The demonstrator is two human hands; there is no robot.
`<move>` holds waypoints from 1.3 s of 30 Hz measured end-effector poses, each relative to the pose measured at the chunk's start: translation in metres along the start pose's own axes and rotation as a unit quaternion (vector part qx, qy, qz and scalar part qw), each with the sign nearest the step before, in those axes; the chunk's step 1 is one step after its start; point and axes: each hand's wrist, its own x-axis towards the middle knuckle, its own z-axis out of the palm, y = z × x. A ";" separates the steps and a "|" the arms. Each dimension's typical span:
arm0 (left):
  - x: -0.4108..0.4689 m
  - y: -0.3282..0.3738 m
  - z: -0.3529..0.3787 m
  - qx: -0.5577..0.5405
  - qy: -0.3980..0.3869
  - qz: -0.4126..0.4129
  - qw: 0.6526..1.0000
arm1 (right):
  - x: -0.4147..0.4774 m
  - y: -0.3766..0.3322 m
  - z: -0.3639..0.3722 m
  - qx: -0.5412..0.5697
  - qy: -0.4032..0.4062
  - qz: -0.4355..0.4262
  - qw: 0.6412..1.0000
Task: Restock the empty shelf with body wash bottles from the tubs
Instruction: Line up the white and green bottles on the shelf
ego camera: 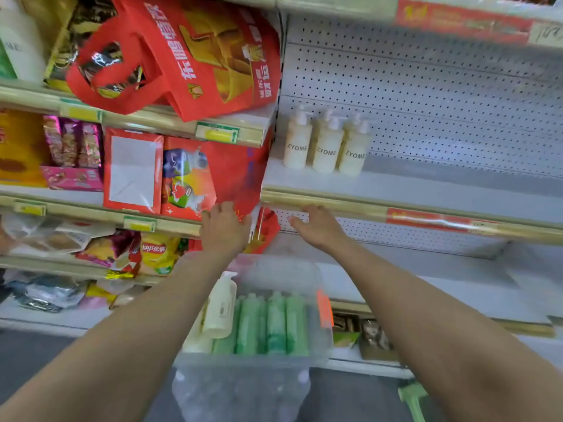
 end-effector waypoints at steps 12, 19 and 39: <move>-0.068 -0.143 0.070 0.053 -0.132 -0.195 0.970 | -0.021 0.023 0.151 0.153 -0.288 0.137 0.935; -0.064 -0.156 0.078 -0.002 -0.090 -0.284 0.954 | -0.009 0.002 0.213 0.297 -0.363 0.220 0.856; -0.052 -0.167 0.062 0.014 -0.195 -0.267 0.944 | 0.004 0.039 0.228 0.467 -0.372 0.341 0.726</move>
